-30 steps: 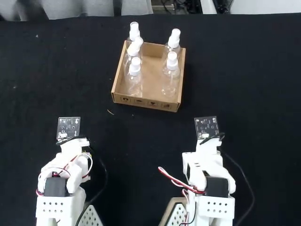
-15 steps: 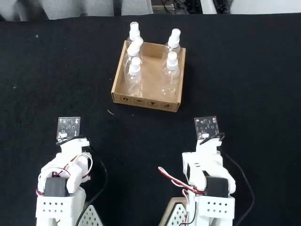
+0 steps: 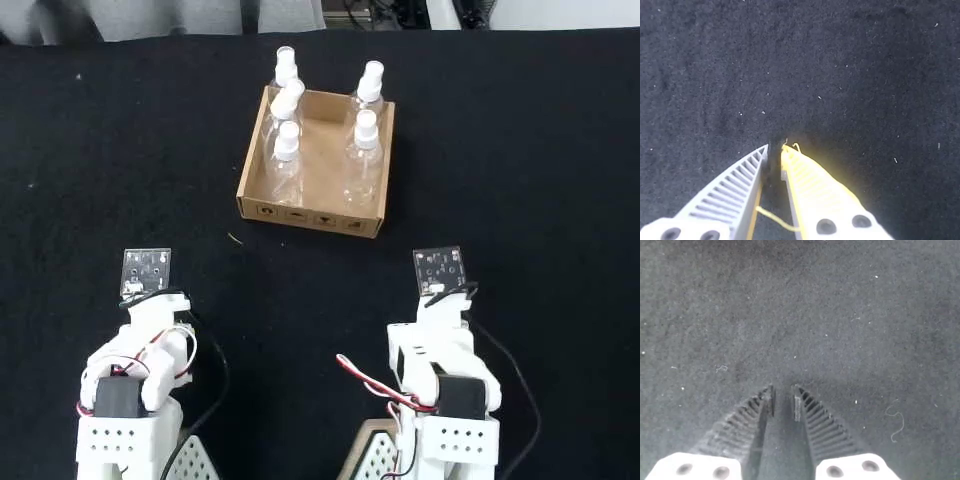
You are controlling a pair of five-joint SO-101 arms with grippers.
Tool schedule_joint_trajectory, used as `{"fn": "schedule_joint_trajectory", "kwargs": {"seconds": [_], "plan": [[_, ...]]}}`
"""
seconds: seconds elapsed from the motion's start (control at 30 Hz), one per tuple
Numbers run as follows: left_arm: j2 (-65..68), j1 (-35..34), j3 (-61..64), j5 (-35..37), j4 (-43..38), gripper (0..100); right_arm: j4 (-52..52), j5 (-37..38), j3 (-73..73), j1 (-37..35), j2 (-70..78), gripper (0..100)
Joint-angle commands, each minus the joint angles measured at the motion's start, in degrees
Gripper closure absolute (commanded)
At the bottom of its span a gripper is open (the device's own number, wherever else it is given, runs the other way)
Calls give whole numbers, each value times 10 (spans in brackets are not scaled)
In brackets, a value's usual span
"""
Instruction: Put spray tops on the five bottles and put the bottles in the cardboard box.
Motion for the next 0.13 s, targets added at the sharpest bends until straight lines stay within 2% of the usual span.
{"fn": "schedule_joint_trajectory", "kwargs": {"seconds": [0.0, 0.1], "plan": [[-5, -5, 15, -4, 4, 964, 4, -4, -1, 15, -55, 987], [-5, -5, 15, -4, 4, 964, 4, -4, -1, 15, -55, 987]]}}
